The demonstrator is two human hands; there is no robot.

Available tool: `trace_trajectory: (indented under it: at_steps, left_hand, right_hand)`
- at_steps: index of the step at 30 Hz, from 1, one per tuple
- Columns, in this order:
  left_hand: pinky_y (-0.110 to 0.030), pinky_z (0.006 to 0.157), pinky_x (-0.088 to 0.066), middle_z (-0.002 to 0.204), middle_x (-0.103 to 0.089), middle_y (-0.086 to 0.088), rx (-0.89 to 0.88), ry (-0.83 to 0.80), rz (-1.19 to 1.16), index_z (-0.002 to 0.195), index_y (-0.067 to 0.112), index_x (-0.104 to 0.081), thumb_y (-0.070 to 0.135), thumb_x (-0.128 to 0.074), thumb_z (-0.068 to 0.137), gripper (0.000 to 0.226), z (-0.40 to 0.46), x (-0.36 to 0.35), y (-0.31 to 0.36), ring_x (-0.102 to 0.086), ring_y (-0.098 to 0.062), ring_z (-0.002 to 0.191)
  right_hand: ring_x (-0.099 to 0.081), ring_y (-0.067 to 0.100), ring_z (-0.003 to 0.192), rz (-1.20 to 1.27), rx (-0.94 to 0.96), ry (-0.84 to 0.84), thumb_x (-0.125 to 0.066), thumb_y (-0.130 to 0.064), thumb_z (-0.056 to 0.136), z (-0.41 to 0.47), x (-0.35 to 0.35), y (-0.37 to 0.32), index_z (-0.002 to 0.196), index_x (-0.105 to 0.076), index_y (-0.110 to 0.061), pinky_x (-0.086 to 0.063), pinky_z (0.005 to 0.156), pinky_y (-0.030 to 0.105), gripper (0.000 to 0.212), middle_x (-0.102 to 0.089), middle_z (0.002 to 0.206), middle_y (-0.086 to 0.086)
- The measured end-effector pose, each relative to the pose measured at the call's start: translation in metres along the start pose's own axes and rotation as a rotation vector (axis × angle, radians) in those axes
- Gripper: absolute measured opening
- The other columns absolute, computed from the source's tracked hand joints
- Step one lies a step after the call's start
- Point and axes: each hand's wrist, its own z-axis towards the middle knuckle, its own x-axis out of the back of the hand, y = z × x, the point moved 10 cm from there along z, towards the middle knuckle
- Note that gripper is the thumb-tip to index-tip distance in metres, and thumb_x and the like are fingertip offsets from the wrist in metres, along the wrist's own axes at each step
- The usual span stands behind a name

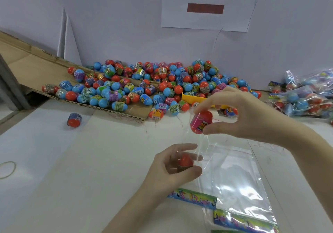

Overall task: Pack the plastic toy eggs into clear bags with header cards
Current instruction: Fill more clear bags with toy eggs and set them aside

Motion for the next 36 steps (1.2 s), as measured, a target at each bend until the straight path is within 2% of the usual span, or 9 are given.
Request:
trace_trajectory:
  at_steps: [3,6,10,14,19,24,27,31,36]
  left_hand:
    - [-0.020,0.069,-0.053,0.091,-0.074,0.001,0.004,-0.011,-0.009,0.100,0.021,-0.065,0.016,-0.069,0.061,0.040,0.000,0.000,0.000,-0.068,-0.021,0.086]
    - [-0.019,0.065,-0.053,0.090,-0.074,0.003,0.016,-0.027,-0.028,0.101,0.020,-0.065,0.017,-0.068,0.063,0.039,0.000,-0.001,0.000,-0.069,-0.018,0.080]
    - [-0.017,0.057,-0.049,0.086,-0.074,0.002,0.006,-0.029,-0.052,0.101,0.018,-0.064,0.015,-0.064,0.066,0.035,0.000,-0.001,0.002,-0.069,-0.015,0.072]
    - [-0.017,0.056,-0.048,0.085,-0.074,0.001,-0.003,-0.015,-0.047,0.099,0.020,-0.066,0.018,-0.065,0.065,0.034,0.000,0.000,0.003,-0.070,-0.016,0.071]
    - [-0.017,0.058,-0.049,0.087,-0.074,0.001,0.002,-0.025,-0.036,0.103,0.018,-0.064,0.018,-0.066,0.066,0.037,0.000,-0.002,0.001,-0.070,-0.017,0.074]
    - [-0.016,0.055,-0.048,0.086,-0.074,0.004,0.003,-0.029,-0.034,0.103,0.018,-0.062,0.025,-0.075,0.072,0.034,-0.001,-0.004,0.003,-0.070,-0.014,0.072]
    - [-0.017,0.055,-0.049,0.083,-0.073,0.004,0.007,-0.027,-0.044,0.102,0.016,-0.062,0.026,-0.069,0.074,0.030,0.000,-0.003,0.002,-0.070,-0.015,0.072]
    - [-0.017,0.055,-0.050,0.083,-0.073,0.003,0.007,-0.032,-0.064,0.102,0.016,-0.062,0.029,-0.062,0.066,0.038,0.000,-0.004,0.002,-0.071,-0.015,0.071]
    - [-0.015,0.059,-0.049,0.078,-0.072,0.006,-0.011,-0.064,-0.079,0.102,0.011,-0.063,0.027,-0.061,0.068,0.038,-0.001,-0.007,0.004,-0.069,-0.009,0.070]
  right_hand:
    - [-0.041,0.010,0.101,-0.113,-0.001,-0.066,-0.051,-0.054,0.060,0.000,-0.008,0.000,0.098,-0.042,-0.056,-0.035,0.092,0.031,0.039,-0.054,0.099,-0.025]
    - [-0.036,0.004,0.103,-0.105,-0.011,-0.169,-0.050,-0.051,0.067,-0.004,-0.016,0.004,0.098,-0.037,-0.060,-0.031,0.096,0.028,0.035,-0.047,0.100,-0.034]
    - [-0.036,-0.013,0.104,0.009,-0.036,-0.275,-0.047,-0.058,0.061,-0.012,-0.022,0.009,0.098,-0.045,-0.059,-0.033,0.097,0.024,0.037,-0.048,0.100,-0.035]
    - [-0.032,-0.013,0.107,0.012,-0.031,-0.305,-0.047,-0.068,0.053,-0.012,-0.026,0.009,0.092,-0.051,-0.057,-0.027,0.099,0.027,0.041,-0.049,0.098,-0.038]
    - [-0.034,-0.005,0.112,-0.026,-0.020,-0.284,-0.050,-0.073,0.051,-0.010,-0.030,0.009,0.091,-0.061,-0.046,-0.024,0.104,0.040,0.049,-0.051,0.100,-0.034]
    - [-0.038,-0.013,0.097,0.038,-0.088,-0.134,-0.049,-0.061,0.056,-0.004,-0.019,0.017,0.077,-0.058,-0.045,-0.029,0.101,0.042,0.028,-0.055,0.082,-0.035]
    - [-0.045,-0.011,0.095,0.055,-0.059,-0.120,-0.045,-0.064,0.058,-0.005,-0.020,0.016,0.080,-0.060,-0.045,-0.031,0.100,0.046,0.032,-0.059,0.081,-0.030]
    - [-0.035,-0.012,0.101,0.095,-0.046,-0.225,-0.045,-0.073,0.049,-0.007,-0.034,0.014,0.082,-0.057,-0.055,-0.026,0.101,0.041,0.039,-0.055,0.086,-0.031]
    - [-0.015,-0.017,0.108,-0.012,0.024,-0.354,-0.060,-0.072,0.044,-0.012,-0.053,0.007,0.091,-0.052,-0.063,-0.010,0.095,0.023,0.048,-0.042,0.104,-0.033]
